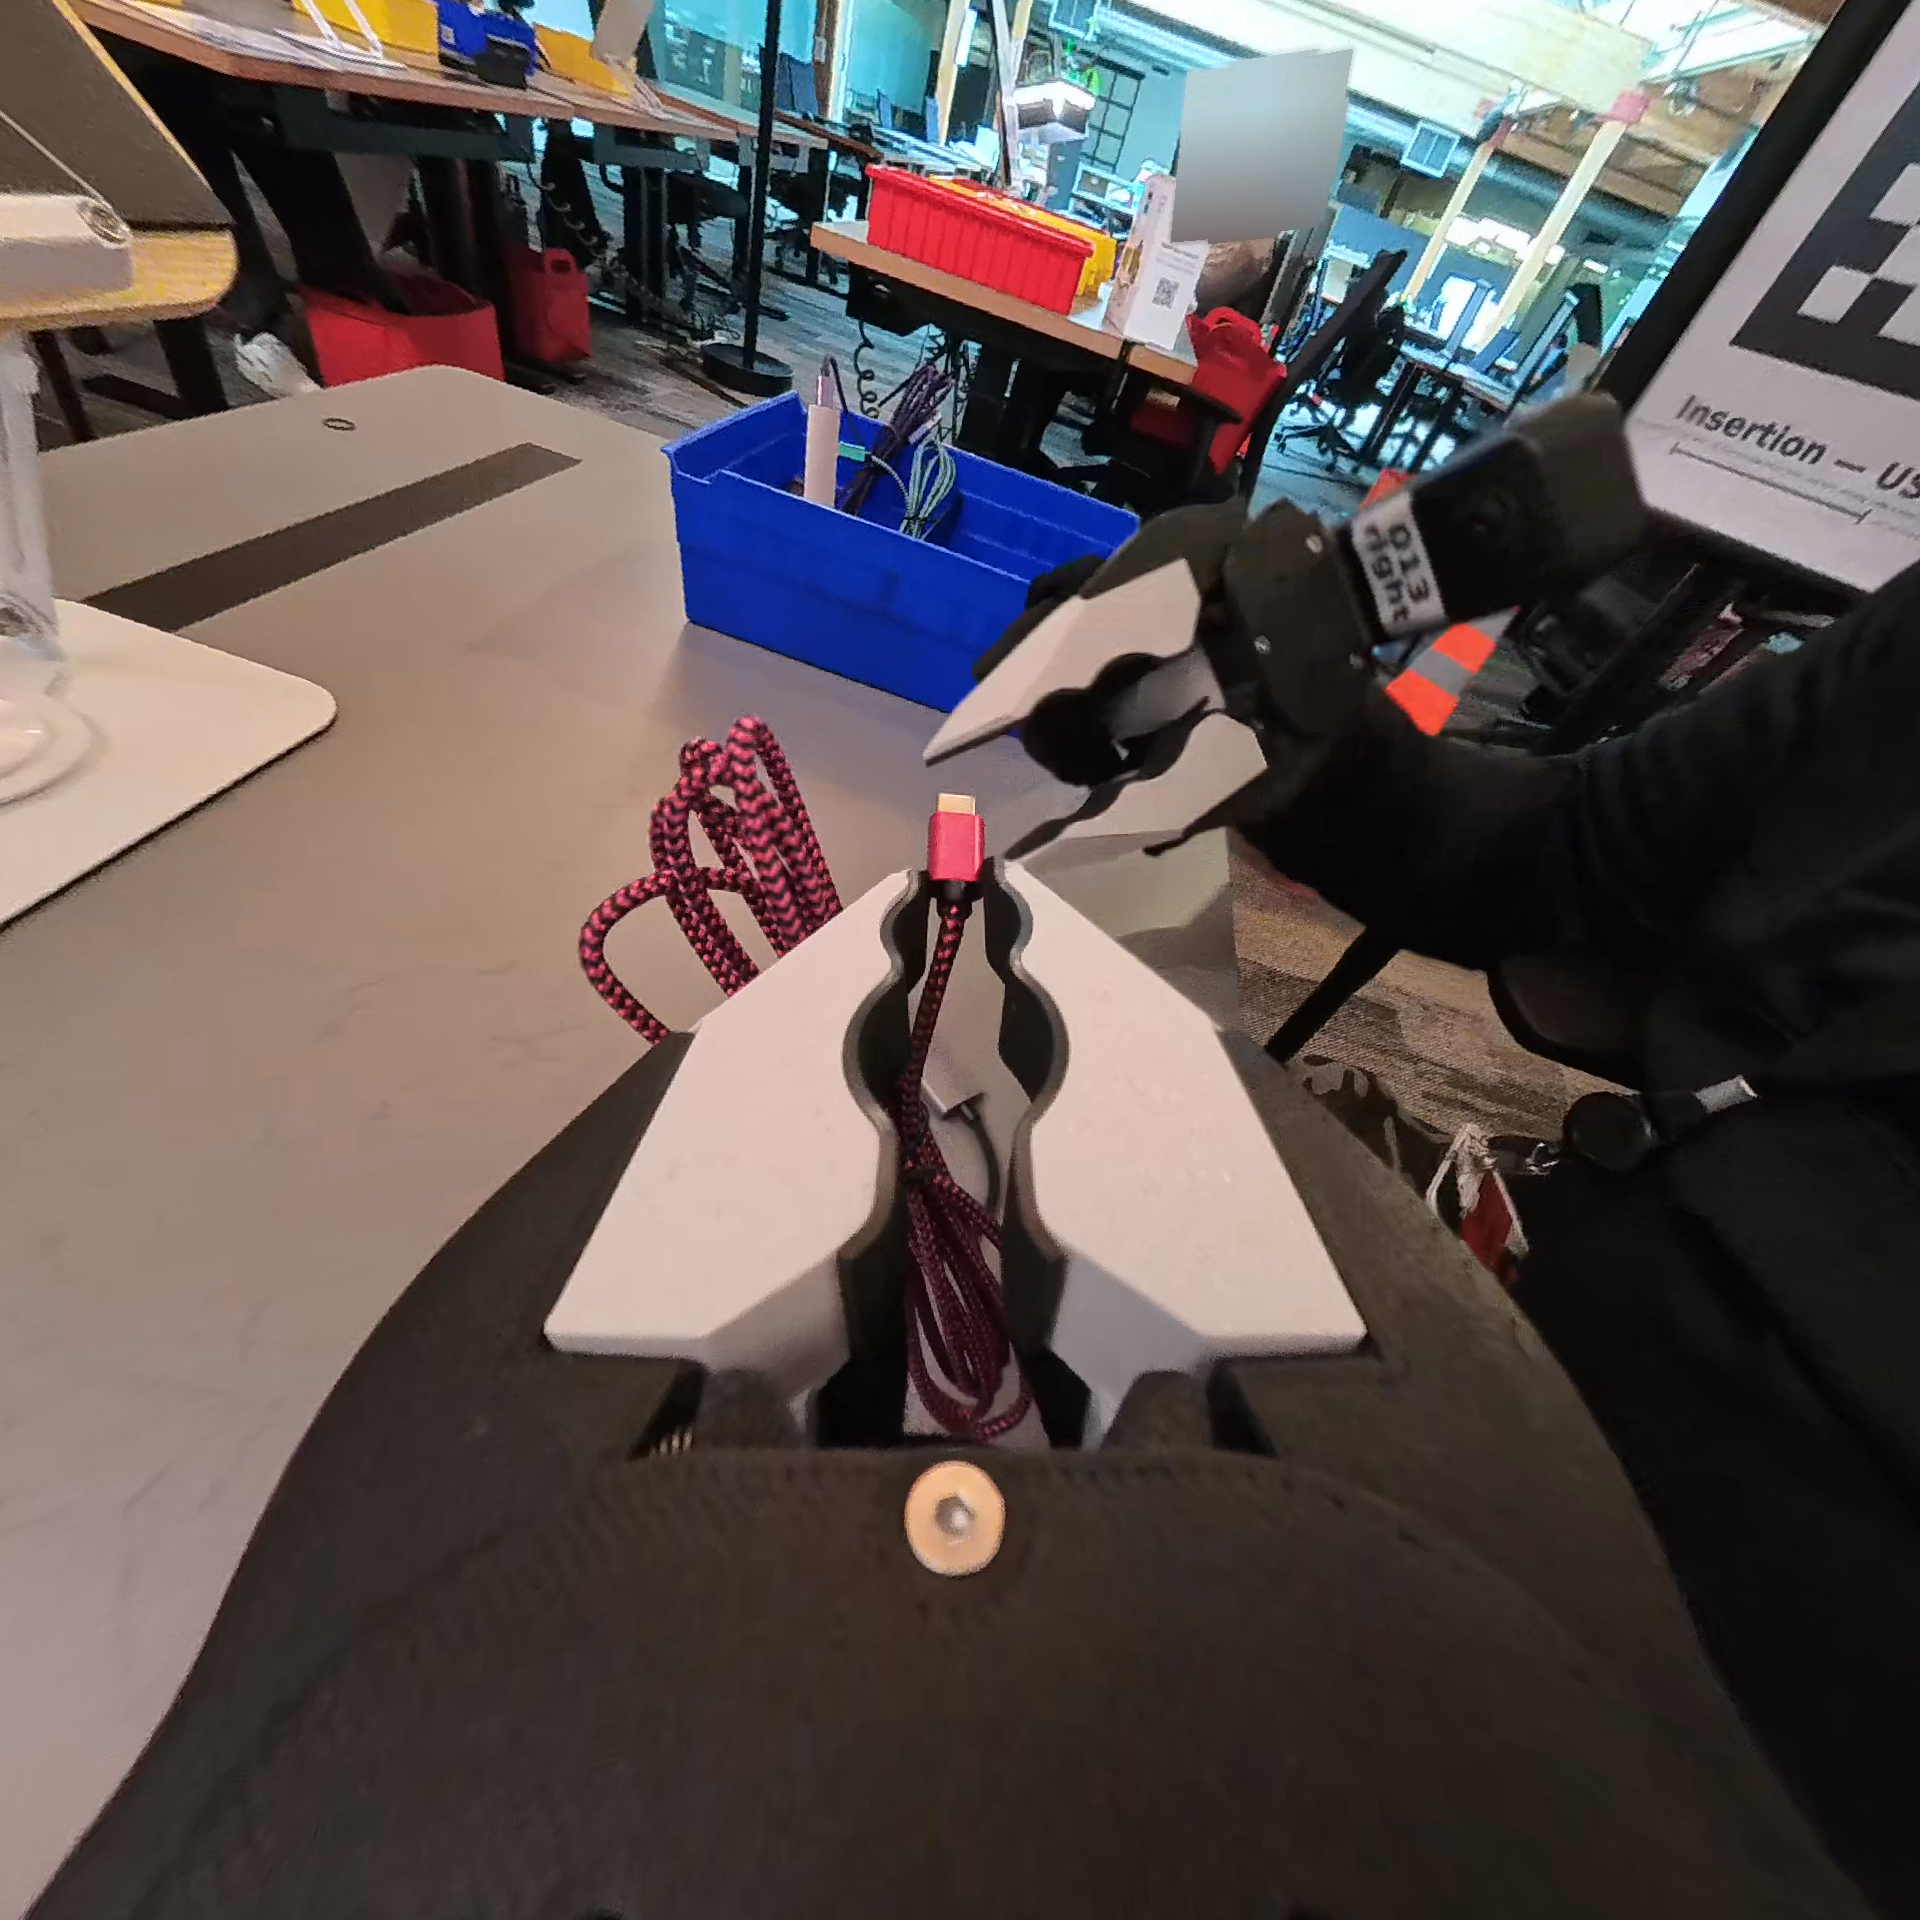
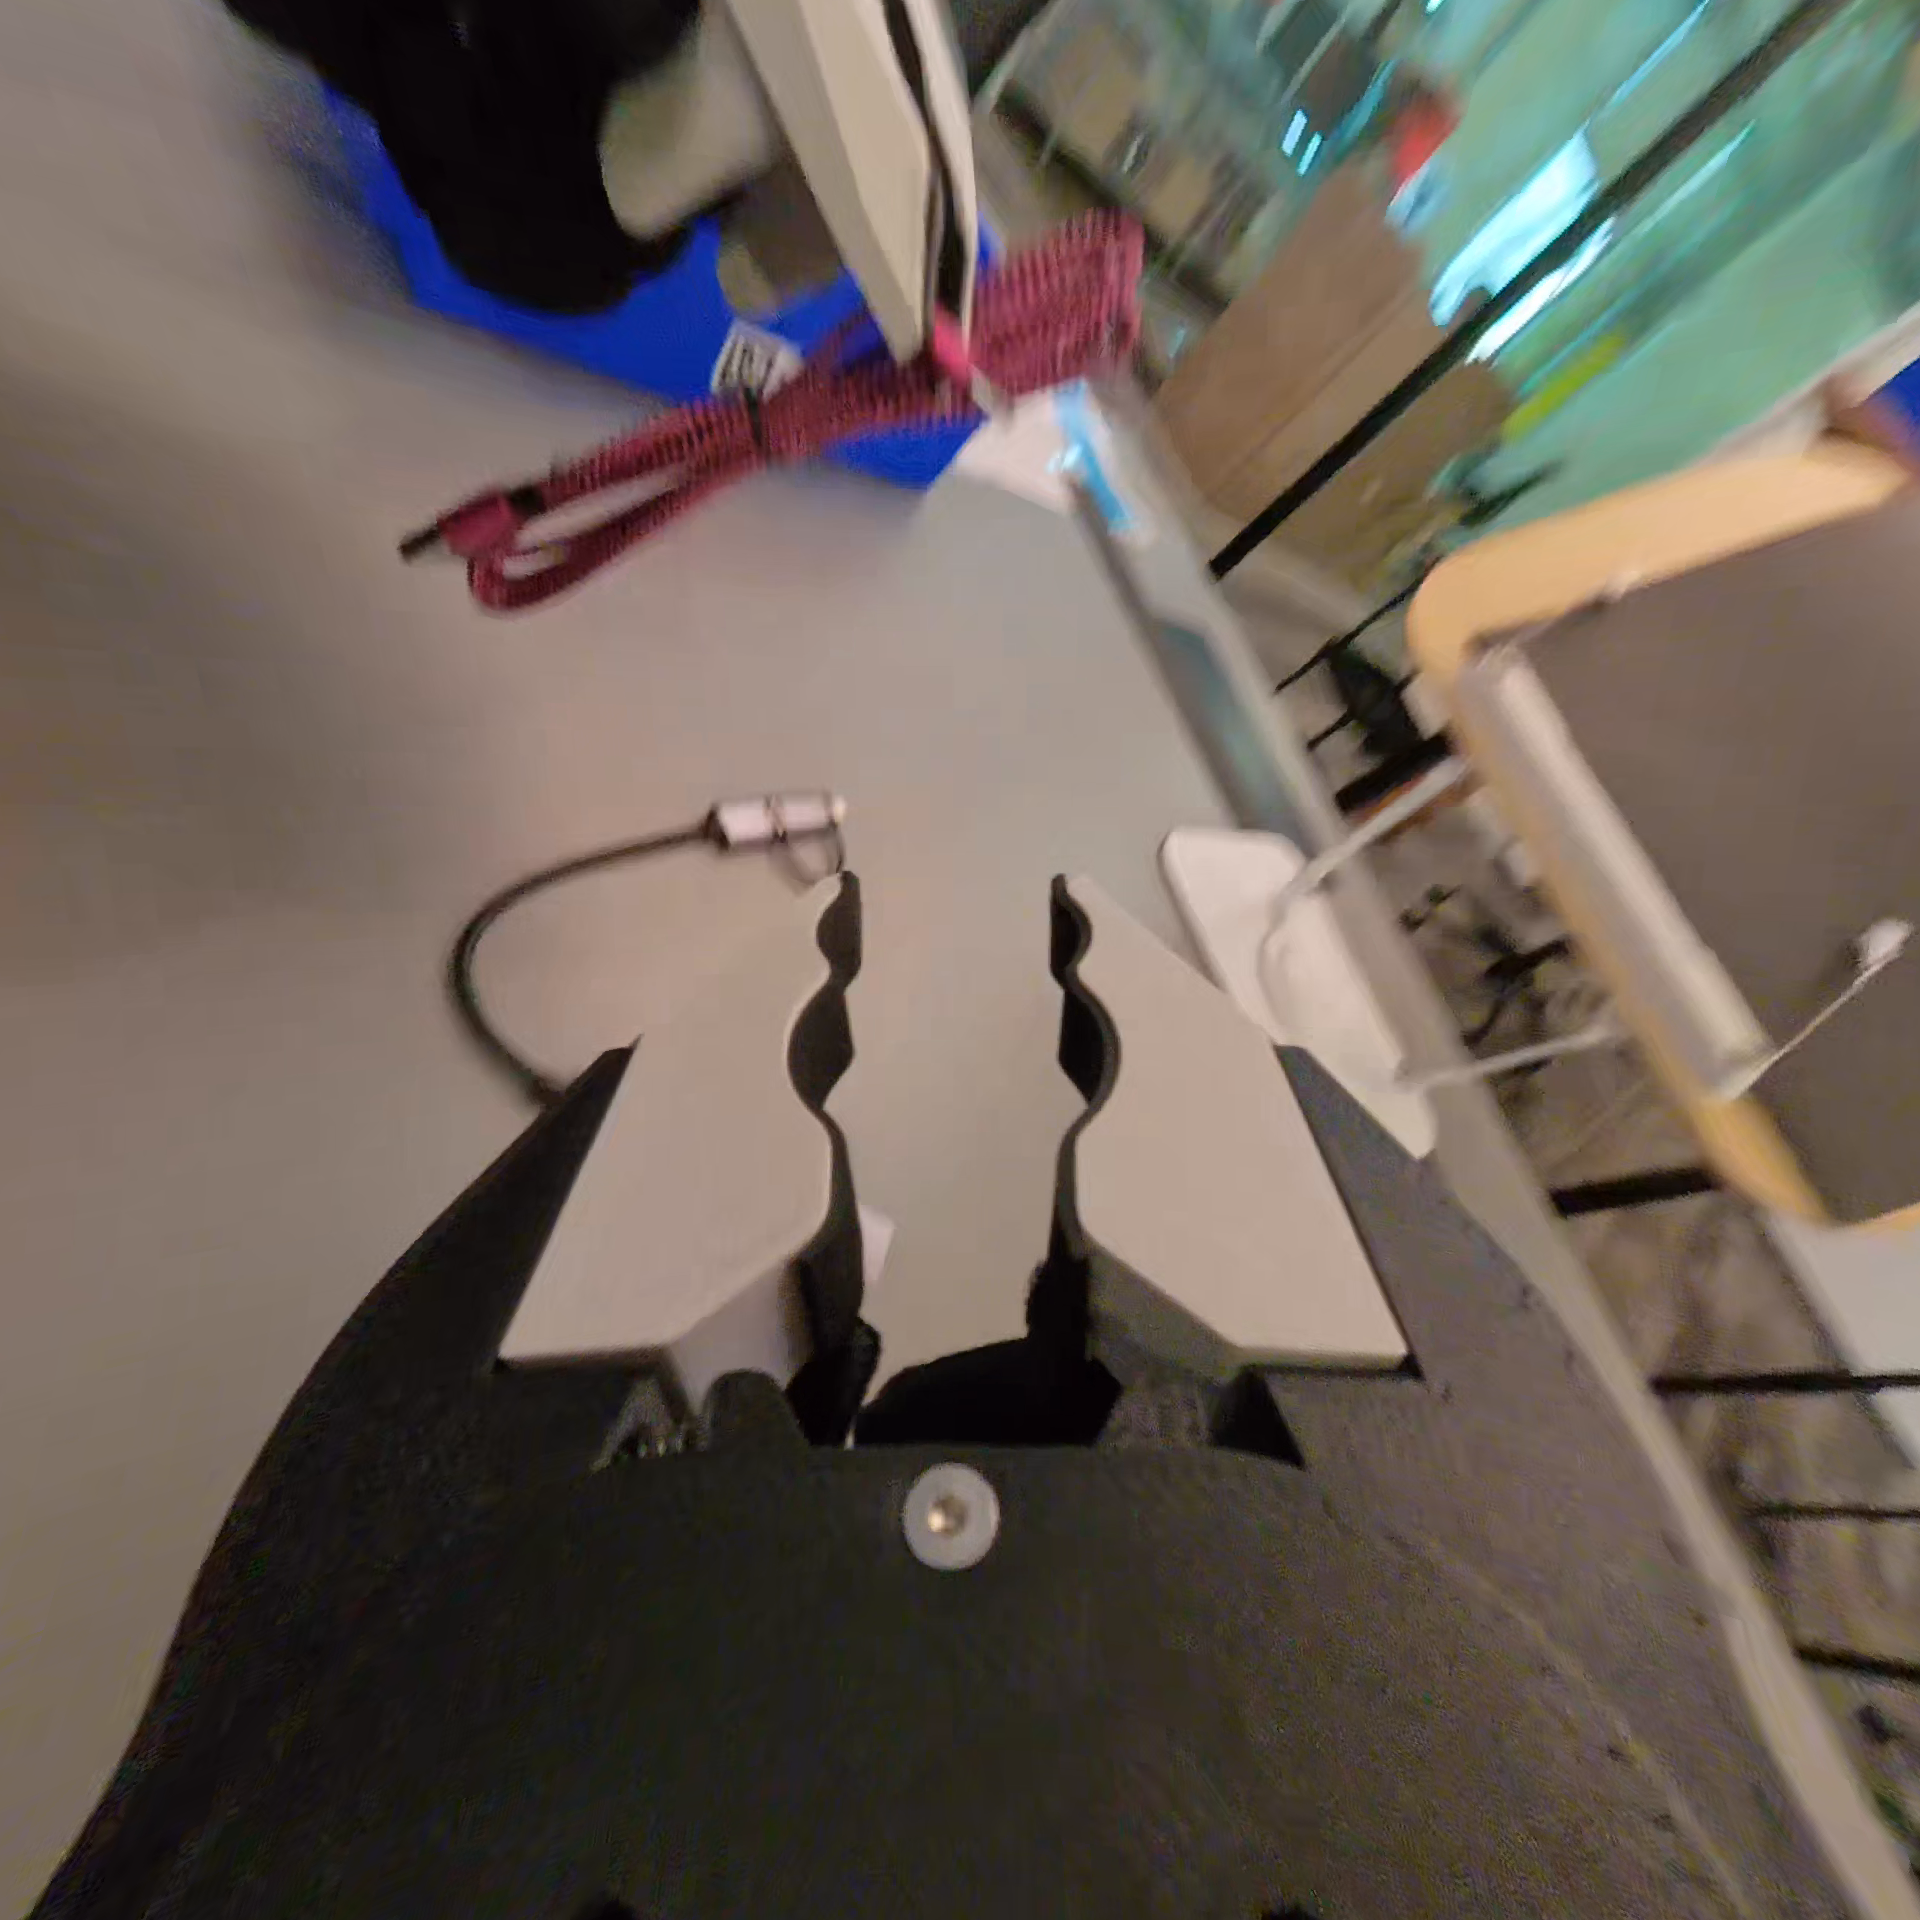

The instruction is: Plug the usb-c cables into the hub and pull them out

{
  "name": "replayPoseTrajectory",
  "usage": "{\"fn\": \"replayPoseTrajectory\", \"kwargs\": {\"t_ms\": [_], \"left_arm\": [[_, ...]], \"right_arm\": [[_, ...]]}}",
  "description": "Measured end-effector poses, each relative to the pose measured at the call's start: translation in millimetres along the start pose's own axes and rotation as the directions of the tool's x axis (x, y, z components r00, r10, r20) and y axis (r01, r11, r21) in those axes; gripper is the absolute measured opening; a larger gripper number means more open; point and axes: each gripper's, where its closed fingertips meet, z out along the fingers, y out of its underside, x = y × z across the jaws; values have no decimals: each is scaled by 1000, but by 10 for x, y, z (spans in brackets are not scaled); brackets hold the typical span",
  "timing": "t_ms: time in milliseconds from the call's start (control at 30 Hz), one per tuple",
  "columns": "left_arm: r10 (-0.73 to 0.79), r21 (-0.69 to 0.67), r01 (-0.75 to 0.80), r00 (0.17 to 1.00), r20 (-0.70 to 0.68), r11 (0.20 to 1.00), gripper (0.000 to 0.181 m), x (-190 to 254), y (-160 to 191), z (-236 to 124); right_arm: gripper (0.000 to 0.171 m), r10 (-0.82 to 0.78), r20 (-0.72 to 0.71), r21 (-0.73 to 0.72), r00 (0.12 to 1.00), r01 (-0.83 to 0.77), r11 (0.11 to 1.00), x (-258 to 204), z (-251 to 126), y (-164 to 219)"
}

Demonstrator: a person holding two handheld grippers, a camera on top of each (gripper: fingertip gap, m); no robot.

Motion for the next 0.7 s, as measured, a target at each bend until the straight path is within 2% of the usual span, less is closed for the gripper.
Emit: {"fn": "replayPoseTrajectory", "kwargs": {"t_ms": [67,167,367,467,533,633,700], "left_arm": [[6,-5,-6,1000,13,1000,8,-26,2,-16],[14,-18,-14,1000,18,1000,8,-44,29,-16],[12,-34,-11,1000,21,999,8,-59,90,2],[14,-36,-13,1000,21,999,8,-58,87,-6],[15,-36,-14,1000,21,999,8,-58,79,-11],[16,-37,-15,1000,20,999,8,-65,82,-14],[15,-37,-14,1000,22,999,8,-73,83,-18]], "right_arm": [[42,62,93,-122,994,-51,991,-90,-35,289],[45,85,202,-242,976,-34,970,-296,-57,607],[43,1,415,-307,910,139,941,-643,99,947],[38,28,521,-315,853,162,935,-785,172,1016],[24,42,564,-311,825,165,936,-823,217,1023],[21,95,591,-337,801,138,931,-823,267,1016],[20,165,546,-392,821,76,917,-757,327,1040]]}}
